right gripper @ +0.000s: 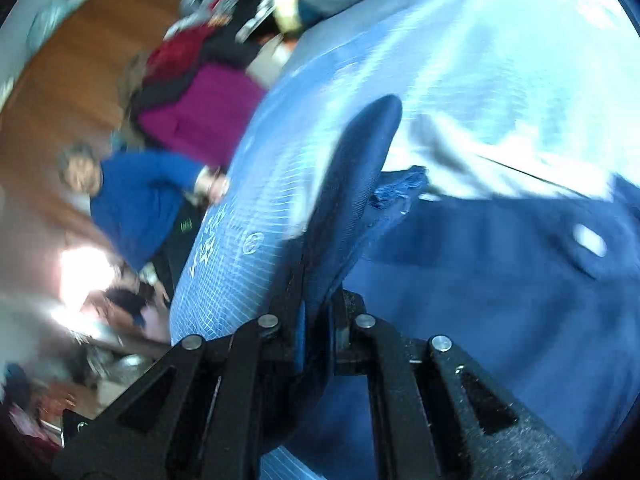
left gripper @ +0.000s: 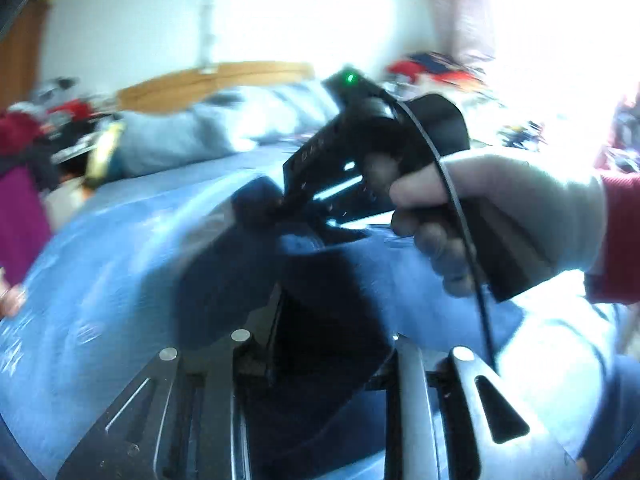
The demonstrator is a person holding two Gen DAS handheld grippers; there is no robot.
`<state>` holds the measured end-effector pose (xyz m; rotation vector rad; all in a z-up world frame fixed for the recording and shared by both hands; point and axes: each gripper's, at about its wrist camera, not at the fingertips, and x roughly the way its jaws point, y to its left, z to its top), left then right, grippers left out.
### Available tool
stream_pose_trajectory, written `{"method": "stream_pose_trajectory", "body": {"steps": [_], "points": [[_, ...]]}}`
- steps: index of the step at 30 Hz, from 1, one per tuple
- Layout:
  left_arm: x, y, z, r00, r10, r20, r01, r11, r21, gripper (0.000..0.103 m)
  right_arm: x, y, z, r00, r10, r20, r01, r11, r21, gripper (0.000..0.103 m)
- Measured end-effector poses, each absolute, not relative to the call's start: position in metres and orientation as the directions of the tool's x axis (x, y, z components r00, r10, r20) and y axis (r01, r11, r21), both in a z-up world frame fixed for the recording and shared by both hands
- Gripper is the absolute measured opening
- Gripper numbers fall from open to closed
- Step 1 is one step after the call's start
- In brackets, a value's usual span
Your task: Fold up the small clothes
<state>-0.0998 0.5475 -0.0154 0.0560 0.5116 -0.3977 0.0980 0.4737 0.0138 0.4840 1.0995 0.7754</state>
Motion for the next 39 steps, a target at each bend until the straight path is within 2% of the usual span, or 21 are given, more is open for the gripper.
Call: {"method": "stream_pose_trajectory", "body": {"steps": [5,12,16,18,21,25,28,30,34,37,39], "points": [[-0.085,0.456,-0.023,0.709,-0.439,-0.551,0.507,0.861,-0.033,0.027,0.097,0.389,-0.006,0.286,0.783,-0.552,-0.243,0.616,0.749,0.007],[-0.059,0.395,-0.032,0.628,-0.496,-0.6,0.57,0.818,-0.079,0.027,0.098,0.312,-0.016,0.334,0.802,-0.496,-0.19,0.573,0.797,0.007],[-0.057,0.36,-0.045,0.596,-0.502,-0.627,0.601,0.796,-0.066,0.027,0.103,0.29,-0.038,0.317,0.795,-0.517,-0.148,0.579,0.801,0.007],[-0.049,0.347,-0.064,0.56,-0.484,-0.672,0.599,0.797,-0.075,0.028,0.11,0.284,-0.057,0.281,0.8,-0.531,-0.112,0.576,0.809,0.007],[-0.041,0.337,-0.077,0.535,-0.462,-0.707,0.588,0.805,-0.082,0.029,0.112,0.281,-0.064,0.273,0.816,-0.509,-0.121,0.554,0.824,0.006],[-0.04,0.333,-0.077,0.509,-0.475,-0.718,0.614,0.785,-0.083,0.045,0.11,0.272,-0.069,0.265,0.838,-0.476,-0.109,0.517,0.849,0.006],[-0.058,0.337,-0.066,0.475,-0.499,-0.725,0.659,0.748,-0.083,0.048,0.092,0.264,-0.064,0.251,0.832,-0.494,-0.093,0.529,0.844,0.016],[-0.076,0.35,-0.06,0.451,-0.531,-0.717,0.683,0.723,-0.105,0.05,0.076,0.259,-0.054,0.251,0.821,-0.512,-0.106,0.549,0.829,0.029],[-0.114,0.398,-0.038,0.477,-0.546,-0.689,0.645,0.75,-0.147,0.05,0.033,0.251,-0.023,0.275,0.811,-0.516,-0.158,0.568,0.808,0.037],[-0.133,0.444,-0.032,0.546,-0.491,-0.679,0.558,0.818,-0.142,0.051,-0.001,0.257,0.005,0.329,0.77,-0.547,-0.222,0.626,0.747,0.042],[-0.143,0.476,-0.033,0.602,-0.42,-0.679,0.473,0.873,-0.121,0.05,-0.02,0.268,0.019,0.338,0.779,-0.528,-0.279,0.619,0.734,0.052]]}}
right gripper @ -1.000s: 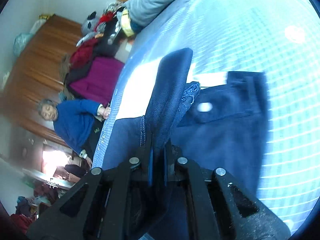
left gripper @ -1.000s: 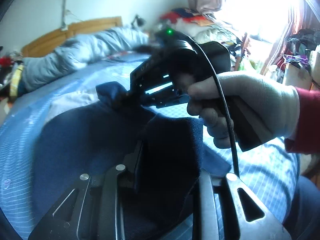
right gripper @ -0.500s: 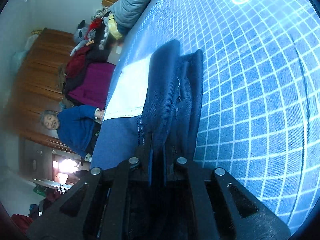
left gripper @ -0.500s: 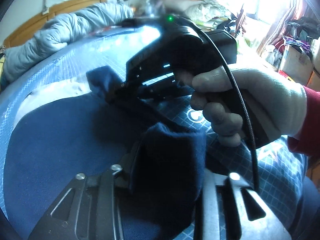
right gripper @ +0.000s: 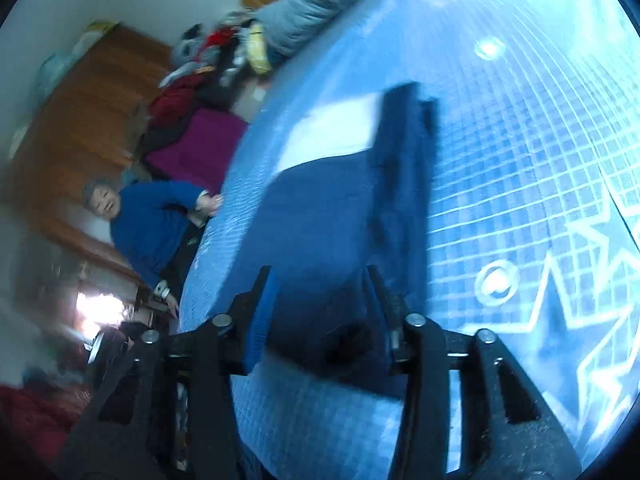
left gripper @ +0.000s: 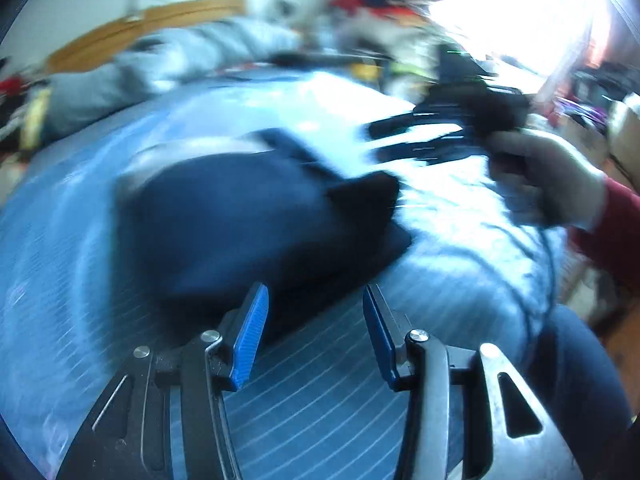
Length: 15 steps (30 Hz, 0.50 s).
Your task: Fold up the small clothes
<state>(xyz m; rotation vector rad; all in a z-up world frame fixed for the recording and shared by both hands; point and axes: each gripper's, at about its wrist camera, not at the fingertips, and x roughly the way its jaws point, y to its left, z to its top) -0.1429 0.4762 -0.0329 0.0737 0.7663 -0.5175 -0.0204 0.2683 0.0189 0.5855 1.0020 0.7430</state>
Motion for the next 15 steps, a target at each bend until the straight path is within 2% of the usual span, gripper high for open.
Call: {"method": "stream_pose_trajectory", "body": {"steps": [2,5,9,12,15], "points": [[-0.144,0.505,-0.04,0.633,-0.357,-0.686,0.388,0.914,-0.118,0.05,-0.028,0.283,0.017,0.309,0.773,-0.554,-0.309,0.632,0.71,0.059],[-0.13,0.53,-0.054,0.634,-0.296,-0.714,0.302,0.945,-0.123,0.05,-0.027,0.3,0.004,0.307,0.714,-0.629,-0.294,0.7,0.651,0.059],[-0.114,0.517,-0.065,0.63,-0.316,-0.71,0.352,0.93,-0.102,0.051,-0.032,0.299,-0.005,0.322,0.708,-0.629,-0.264,0.705,0.658,0.059],[-0.094,0.511,-0.079,0.623,-0.284,-0.728,0.326,0.941,-0.088,0.051,-0.037,0.299,-0.009,0.328,0.693,-0.642,-0.257,0.72,0.645,0.059],[-0.07,0.511,-0.089,0.623,-0.253,-0.74,0.3,0.951,-0.073,0.056,-0.038,0.299,-0.014,0.325,0.687,-0.65,-0.257,0.725,0.638,0.058]]}}
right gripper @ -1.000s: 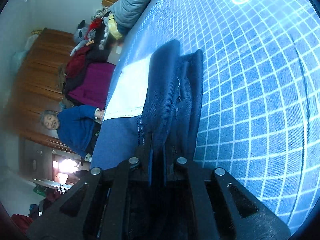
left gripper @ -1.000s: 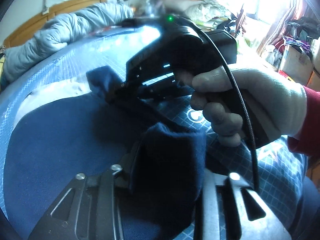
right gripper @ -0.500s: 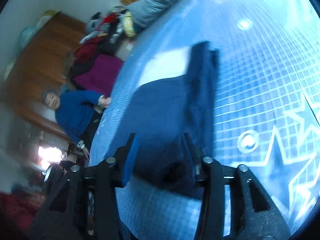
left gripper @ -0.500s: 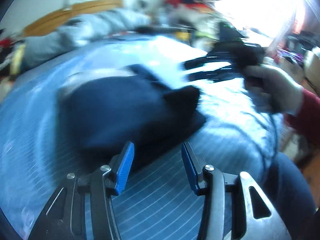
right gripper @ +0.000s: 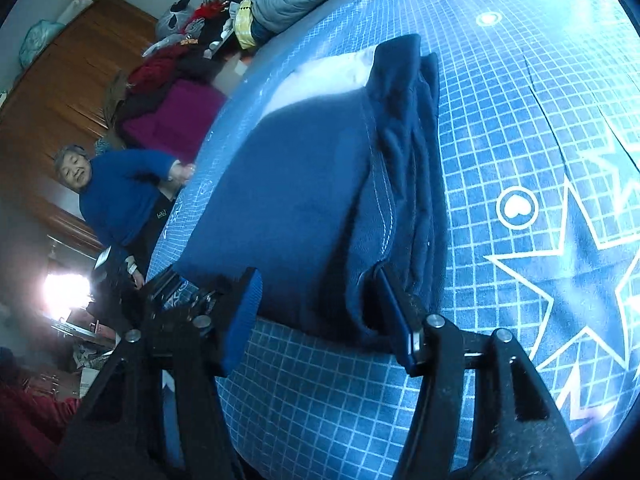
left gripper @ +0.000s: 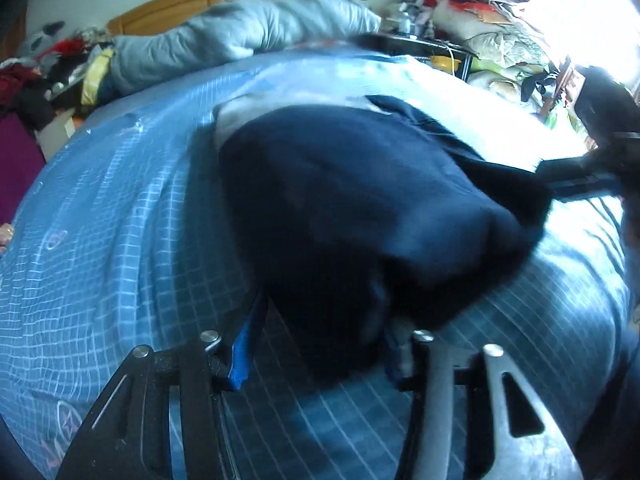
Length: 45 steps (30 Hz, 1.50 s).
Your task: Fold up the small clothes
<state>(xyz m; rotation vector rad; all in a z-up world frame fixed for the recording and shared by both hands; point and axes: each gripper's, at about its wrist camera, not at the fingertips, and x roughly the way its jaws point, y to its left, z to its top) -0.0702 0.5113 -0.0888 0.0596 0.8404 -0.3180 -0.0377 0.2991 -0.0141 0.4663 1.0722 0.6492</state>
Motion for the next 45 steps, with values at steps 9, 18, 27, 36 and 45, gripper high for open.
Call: {"method": "stream_pose_trajectory", "body": {"steps": [9,18,27,36,45], "points": [[-0.079,0.527,-0.115,0.6,-0.166,-0.783,0.36,0.93,0.079,0.046,-0.039,0.267,-0.056,0.352,0.67,-0.654,-0.192,0.735,0.65,0.0],[-0.117,0.556,-0.089,0.55,-0.302,-0.779,0.378,0.921,-0.09,0.035,-0.04,0.259,-0.077,0.333,0.726,-0.601,-0.201,0.678,0.707,0.0],[-0.075,0.542,-0.014,0.725,-0.319,-0.611,0.359,0.932,-0.06,0.035,-0.04,0.254,-0.08,0.335,0.744,-0.578,-0.199,0.656,0.728,0.0],[-0.024,0.505,-0.082,0.664,-0.188,-0.723,0.352,0.932,0.081,0.039,-0.039,0.244,-0.085,0.321,0.76,-0.565,-0.194,0.637,0.746,0.0],[0.022,0.523,-0.043,0.746,-0.219,-0.629,0.32,0.946,0.05,0.038,-0.035,0.236,-0.089,0.313,0.773,-0.552,-0.19,0.62,0.761,0.0]]}}
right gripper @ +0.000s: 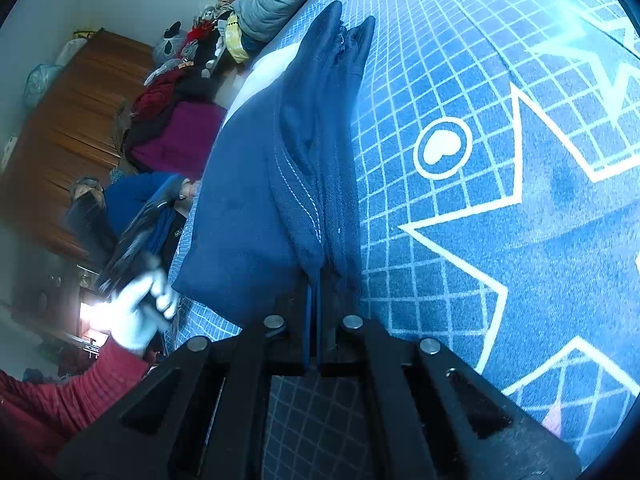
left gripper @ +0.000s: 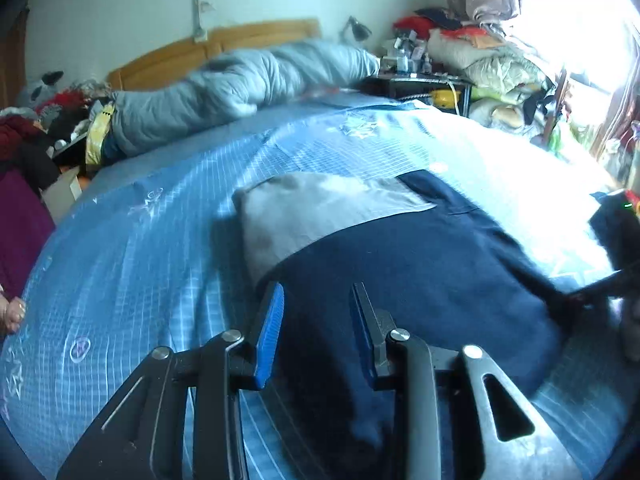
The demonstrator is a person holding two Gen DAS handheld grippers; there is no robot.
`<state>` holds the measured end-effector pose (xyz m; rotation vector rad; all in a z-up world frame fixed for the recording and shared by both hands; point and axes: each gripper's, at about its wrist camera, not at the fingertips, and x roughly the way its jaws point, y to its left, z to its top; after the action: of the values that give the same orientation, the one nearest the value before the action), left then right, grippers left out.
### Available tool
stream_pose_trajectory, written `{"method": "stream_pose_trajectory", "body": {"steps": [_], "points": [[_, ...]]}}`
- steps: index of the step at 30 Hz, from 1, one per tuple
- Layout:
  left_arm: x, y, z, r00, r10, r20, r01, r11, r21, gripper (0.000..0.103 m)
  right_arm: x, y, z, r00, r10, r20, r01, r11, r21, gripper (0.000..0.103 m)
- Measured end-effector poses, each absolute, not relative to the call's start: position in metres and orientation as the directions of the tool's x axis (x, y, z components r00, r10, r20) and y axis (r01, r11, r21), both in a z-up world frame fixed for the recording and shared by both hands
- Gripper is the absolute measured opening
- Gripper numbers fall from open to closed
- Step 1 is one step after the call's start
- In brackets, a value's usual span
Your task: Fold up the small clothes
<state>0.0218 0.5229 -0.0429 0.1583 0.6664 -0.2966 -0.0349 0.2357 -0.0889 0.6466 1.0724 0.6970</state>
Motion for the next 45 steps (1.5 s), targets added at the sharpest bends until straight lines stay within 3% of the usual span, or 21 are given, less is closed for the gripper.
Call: {"method": "stream_pose_trajectory", "body": {"steps": [2,4,8,13,16,18,20,24,27,30,31,32,33,37,39,42,45], "points": [[0.049,0.513,-0.086,0.683,-0.124,-0.72,0.324,0.934,0.147,0.046,-0.035,0.235,-0.089,0.312,0.775,-0.55,-0.191,0.618,0.762,0.0],[0.049,0.518,-0.094,0.712,-0.15,-0.685,0.313,0.942,0.119,0.048,-0.034,0.233,-0.089,0.311,0.776,-0.548,-0.19,0.616,0.764,0.0],[0.06,0.527,-0.068,0.699,-0.213,-0.682,0.299,0.954,0.008,0.041,-0.032,0.23,-0.089,0.306,0.781,-0.544,-0.188,0.61,0.769,0.0],[0.084,0.536,-0.046,0.751,-0.215,-0.624,0.283,0.959,0.01,0.043,-0.031,0.227,-0.088,0.308,0.78,-0.545,-0.191,0.611,0.768,0.0],[0.109,0.525,-0.093,0.658,-0.122,-0.743,0.289,0.952,0.099,0.05,-0.031,0.226,-0.088,0.307,0.782,-0.543,-0.189,0.609,0.77,0.0],[0.112,0.533,-0.089,0.661,-0.149,-0.736,0.271,0.961,0.048,0.055,-0.031,0.226,-0.088,0.306,0.784,-0.541,-0.189,0.607,0.772,0.0],[0.12,0.541,-0.071,0.68,-0.177,-0.712,0.248,0.969,-0.004,0.045,-0.031,0.226,-0.088,0.305,0.785,-0.54,-0.19,0.606,0.773,0.0],[0.142,0.541,-0.045,0.744,-0.181,-0.643,0.238,0.971,0.002,0.045,-0.031,0.225,-0.089,0.305,0.785,-0.538,-0.19,0.604,0.774,0.0],[0.175,0.529,-0.08,0.656,-0.123,-0.745,0.273,0.958,0.083,0.049,-0.03,0.224,-0.089,0.304,0.786,-0.537,-0.19,0.603,0.775,0.0],[0.168,0.525,-0.08,0.696,-0.105,-0.71,0.28,0.951,0.134,0.048,-0.03,0.223,-0.089,0.304,0.786,-0.538,-0.189,0.603,0.775,0.0],[0.165,0.526,-0.075,0.689,-0.112,-0.716,0.284,0.951,0.124,0.042,-0.03,0.223,-0.089,0.303,0.786,-0.539,-0.189,0.604,0.774,0.0],[0.157,0.528,-0.068,0.665,-0.157,-0.73,0.301,0.951,0.07,0.03,-0.03,0.223,-0.088,0.303,0.786,-0.539,-0.188,0.604,0.774,0.0],[0.142,0.528,-0.062,0.658,-0.194,-0.728,0.327,0.944,0.044,0.027,-0.029,0.223,-0.088,0.303,0.786,-0.539,-0.189,0.604,0.775,0.0],[0.051,0.521,-0.046,0.692,-0.275,-0.668,0.436,0.896,0.082,0.032,-0.029,0.223,-0.088,0.303,0.786,-0.539,-0.189,0.604,0.774,0.0],[0.002,0.511,-0.06,0.703,-0.23,-0.673,0.466,0.864,0.192,0.035,-0.029,0.223,-0.088,0.302,0.787,-0.538,-0.189,0.603,0.775,0.0],[-0.05,0.501,-0.08,0.767,-0.135,-0.627,0.445,0.816,0.369,0.029,-0.029,0.224,-0.088,0.3,0.786,-0.54,-0.188,0.604,0.774,0.0],[-0.065,0.498,-0.073,0.754,-0.123,-0.645,0.448,0.815,0.368,0.022,-0.028,0.224,-0.087,0.301,0.786,-0.541,-0.188,0.605,0.774,0.0]]}}
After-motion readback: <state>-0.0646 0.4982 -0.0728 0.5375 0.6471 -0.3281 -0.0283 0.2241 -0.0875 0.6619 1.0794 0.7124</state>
